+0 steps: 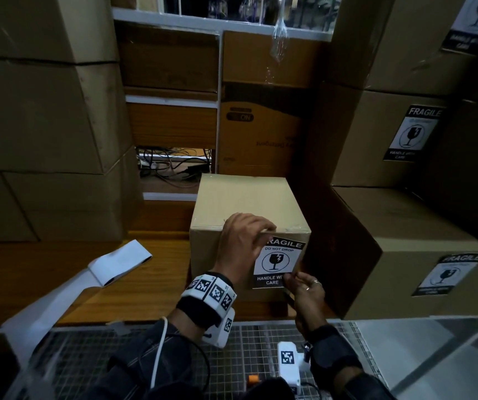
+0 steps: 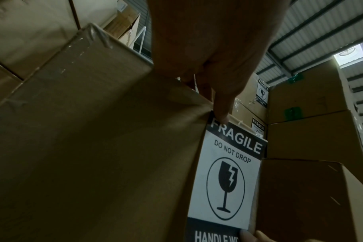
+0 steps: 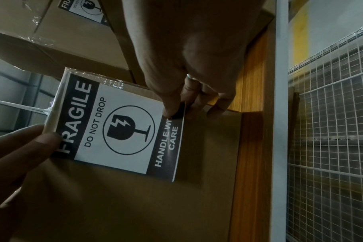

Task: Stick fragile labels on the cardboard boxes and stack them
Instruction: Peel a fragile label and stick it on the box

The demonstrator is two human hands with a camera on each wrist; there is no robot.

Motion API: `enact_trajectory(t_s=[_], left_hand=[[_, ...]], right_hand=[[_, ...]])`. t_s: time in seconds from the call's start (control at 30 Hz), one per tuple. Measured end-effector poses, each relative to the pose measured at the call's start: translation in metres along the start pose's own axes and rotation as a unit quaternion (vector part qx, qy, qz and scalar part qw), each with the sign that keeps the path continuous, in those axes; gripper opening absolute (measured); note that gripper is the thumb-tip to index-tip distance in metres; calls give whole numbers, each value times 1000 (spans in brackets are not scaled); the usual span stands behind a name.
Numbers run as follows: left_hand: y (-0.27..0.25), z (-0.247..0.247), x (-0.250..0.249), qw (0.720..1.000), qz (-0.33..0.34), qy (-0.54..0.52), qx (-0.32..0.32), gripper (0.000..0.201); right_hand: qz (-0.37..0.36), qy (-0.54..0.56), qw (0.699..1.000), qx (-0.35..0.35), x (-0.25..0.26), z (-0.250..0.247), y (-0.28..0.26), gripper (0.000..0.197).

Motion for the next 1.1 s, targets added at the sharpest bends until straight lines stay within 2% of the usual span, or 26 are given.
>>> enact_trajectory(t_s=[0.3,0.57,0.7,0.8,0.9,1.0,1.1], left_hand=[[-1,0,0,1000,2,5,1,18],[0,1,5,1000,7,5,2,16],[0,-1,5,1000,6,3,4,18],[0,-1,6,1000,8,-1,7,19],[-1,-1,6,1000,7,-2,10,18],[-1,-4,4,1000,11,-1,9,18],[-1,-5,3,1000,19,14,18,25]], right_hand=[[-12,0,1000,-22,1,3,6,38],[-28,-58,997,-50,-9,11,13,37],[7,-42,997,-57,-21,6,10,36],[12,-36,997,-62,-31,-2,7,28],[-4,-31,999,-34,-35,-3,2,20],[-35,-33,999,-6,-31,2,-7,41],[-111,-73,990,-39,-7,4,-15,57]])
Point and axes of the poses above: each hand's wrist, its own y-axis towards the middle knuckle, its own z-axis out of the palm, x = y × z, the point moved 2 cm from there along y, towards the middle knuckle, and after that the axes turned 15 degrees about -y, right-handed, at the moved point
